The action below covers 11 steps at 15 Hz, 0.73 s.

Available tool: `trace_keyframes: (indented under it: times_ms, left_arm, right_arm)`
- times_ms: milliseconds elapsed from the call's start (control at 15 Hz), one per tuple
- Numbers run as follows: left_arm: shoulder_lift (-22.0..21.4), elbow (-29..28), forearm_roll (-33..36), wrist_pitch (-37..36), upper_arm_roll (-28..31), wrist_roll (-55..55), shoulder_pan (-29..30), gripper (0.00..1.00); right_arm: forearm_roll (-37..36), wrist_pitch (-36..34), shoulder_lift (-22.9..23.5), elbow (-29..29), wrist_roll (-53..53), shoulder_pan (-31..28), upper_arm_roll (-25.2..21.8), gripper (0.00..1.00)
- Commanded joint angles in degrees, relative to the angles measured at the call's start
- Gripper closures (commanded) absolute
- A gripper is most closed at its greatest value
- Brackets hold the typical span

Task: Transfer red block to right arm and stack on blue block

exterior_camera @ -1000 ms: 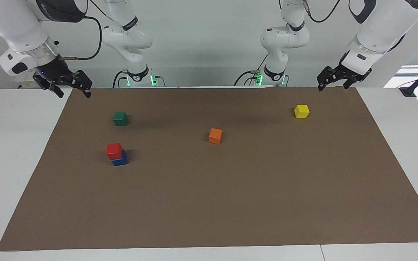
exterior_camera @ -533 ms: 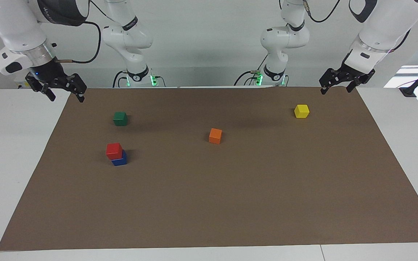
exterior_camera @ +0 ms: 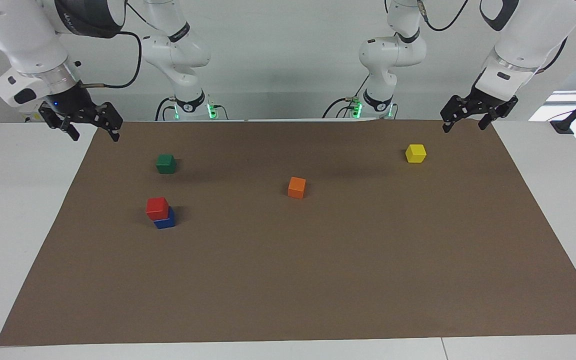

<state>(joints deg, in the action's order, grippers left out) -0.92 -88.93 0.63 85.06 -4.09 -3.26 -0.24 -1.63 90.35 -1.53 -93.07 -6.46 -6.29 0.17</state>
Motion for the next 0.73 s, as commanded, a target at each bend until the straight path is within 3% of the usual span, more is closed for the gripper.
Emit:
trace_keyframes:
  times_ms: [0, 667]
  left_arm:
    - [-0.8, -1.2, 0.6, 1.2, -0.5, 0.9, 0.4, 0.00]
    - [-0.8, -1.2, 0.6, 1.1, -0.5, 0.9, 0.5, 0.00]
  right_arm:
    - [-0.2, -0.8, -0.7, -0.7, -2.4, 0.0, 0.2, 0.00]
    - [0.3, -1.3, -0.7, -0.8, -2.3, 0.0, 0.4, 0.00]
